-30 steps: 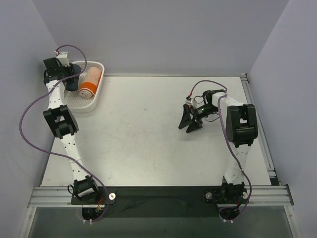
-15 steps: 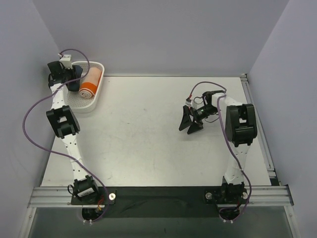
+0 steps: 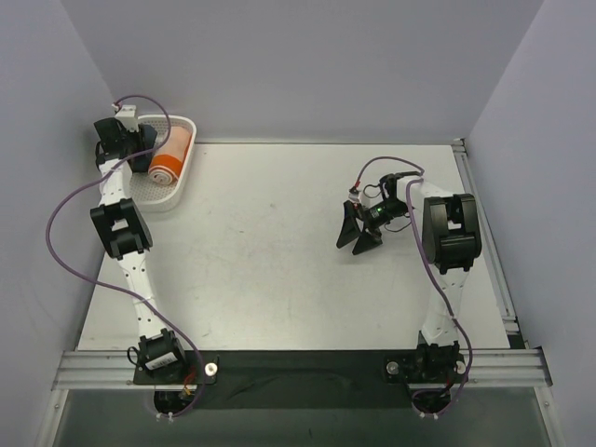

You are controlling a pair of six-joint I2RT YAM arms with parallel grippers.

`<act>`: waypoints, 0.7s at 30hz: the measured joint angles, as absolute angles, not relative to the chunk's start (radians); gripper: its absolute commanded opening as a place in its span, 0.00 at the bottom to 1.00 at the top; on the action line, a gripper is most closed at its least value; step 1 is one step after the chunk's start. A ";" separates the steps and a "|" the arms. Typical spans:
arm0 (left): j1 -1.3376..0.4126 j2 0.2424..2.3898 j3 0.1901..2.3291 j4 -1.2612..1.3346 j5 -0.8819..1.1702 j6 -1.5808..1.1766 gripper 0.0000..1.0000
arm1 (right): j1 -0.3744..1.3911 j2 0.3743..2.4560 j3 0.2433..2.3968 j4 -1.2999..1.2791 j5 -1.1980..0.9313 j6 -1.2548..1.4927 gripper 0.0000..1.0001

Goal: Roll the towels
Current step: Place the rolled towel into the container

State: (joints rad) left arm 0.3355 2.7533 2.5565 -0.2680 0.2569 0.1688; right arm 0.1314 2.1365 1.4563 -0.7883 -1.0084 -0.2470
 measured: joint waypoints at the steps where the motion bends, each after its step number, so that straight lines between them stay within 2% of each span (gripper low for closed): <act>1: 0.335 2.753 2.556 -0.268 0.257 0.168 0.41 | 0.131 2.136 1.456 -0.788 -1.008 -0.247 1.00; 5: 0.335 2.753 2.556 -0.265 0.257 0.162 0.55 | 0.131 2.136 1.456 -0.788 -1.007 -0.247 1.00; 11: 0.335 2.753 2.553 -0.262 0.257 0.152 0.64 | 0.132 2.136 1.456 -0.788 -1.005 -0.247 1.00; 15: 0.335 2.743 2.553 -0.269 0.258 0.141 0.97 | 0.133 2.135 1.456 -0.788 -1.005 -0.246 1.00; 21: 0.335 2.638 2.543 -0.313 0.262 0.133 0.97 | 0.133 2.108 1.457 -0.789 -1.006 -0.246 1.00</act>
